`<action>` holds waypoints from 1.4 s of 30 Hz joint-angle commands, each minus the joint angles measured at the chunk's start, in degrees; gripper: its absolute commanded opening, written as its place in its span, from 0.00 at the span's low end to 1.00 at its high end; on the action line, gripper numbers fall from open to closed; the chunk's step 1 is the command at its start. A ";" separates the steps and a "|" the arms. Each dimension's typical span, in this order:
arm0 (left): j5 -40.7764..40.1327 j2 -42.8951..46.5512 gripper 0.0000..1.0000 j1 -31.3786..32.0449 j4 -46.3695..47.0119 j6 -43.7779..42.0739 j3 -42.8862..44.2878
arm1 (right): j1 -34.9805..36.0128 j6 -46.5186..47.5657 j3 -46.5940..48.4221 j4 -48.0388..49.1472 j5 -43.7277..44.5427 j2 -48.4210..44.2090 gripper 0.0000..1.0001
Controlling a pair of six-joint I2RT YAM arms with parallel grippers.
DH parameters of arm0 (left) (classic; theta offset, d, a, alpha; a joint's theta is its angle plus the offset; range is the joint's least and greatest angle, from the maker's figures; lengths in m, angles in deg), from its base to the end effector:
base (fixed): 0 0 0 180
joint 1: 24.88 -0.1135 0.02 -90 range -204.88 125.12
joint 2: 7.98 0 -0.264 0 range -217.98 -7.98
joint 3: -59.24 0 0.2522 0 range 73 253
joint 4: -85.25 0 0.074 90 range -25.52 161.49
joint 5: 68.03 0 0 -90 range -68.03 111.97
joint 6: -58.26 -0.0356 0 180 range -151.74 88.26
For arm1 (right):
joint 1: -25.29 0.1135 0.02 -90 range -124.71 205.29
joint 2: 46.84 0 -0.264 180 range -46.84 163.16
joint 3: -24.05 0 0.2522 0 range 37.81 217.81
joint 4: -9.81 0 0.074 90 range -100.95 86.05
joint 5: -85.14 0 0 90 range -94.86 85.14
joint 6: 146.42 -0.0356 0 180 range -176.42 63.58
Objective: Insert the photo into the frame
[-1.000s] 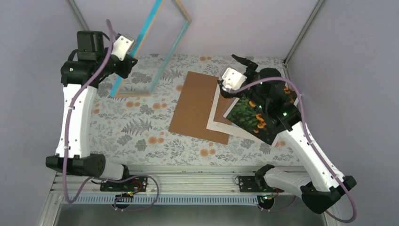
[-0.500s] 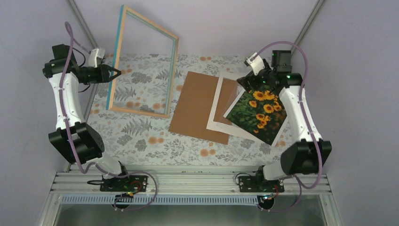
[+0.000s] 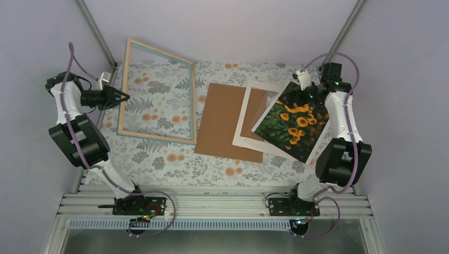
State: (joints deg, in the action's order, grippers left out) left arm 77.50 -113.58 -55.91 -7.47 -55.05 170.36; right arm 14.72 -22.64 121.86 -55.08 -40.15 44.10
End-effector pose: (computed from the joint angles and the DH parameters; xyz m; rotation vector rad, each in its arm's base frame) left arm 0.3122 0.1535 0.2980 -0.1325 2.4279 -1.1116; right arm 0.3275 -0.0402 0.3202 -0.6882 2.2775 0.4417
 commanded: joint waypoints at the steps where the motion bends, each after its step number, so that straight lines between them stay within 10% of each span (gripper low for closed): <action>1: -8.91 -0.13 0.02 -1.32 1.26 -13.12 -2.05 | 0.00 -0.85 -1.11 -0.25 -3.63 0.17 1.00; 25: -15.53 -2.60 0.05 0.11 24.00 -6.13 -21.33 | -0.15 -1.61 -4.93 0.90 -3.82 0.65 1.00; 42: -22.08 11.07 0.82 0.80 33.74 -5.20 -27.89 | -0.09 -3.10 -6.37 3.37 -3.79 0.19 1.00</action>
State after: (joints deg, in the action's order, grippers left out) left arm 55.47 -107.42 -56.45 23.08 -58.31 142.60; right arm 14.70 -25.04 116.62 -53.18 -42.80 44.40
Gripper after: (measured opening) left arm 0.769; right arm 0.998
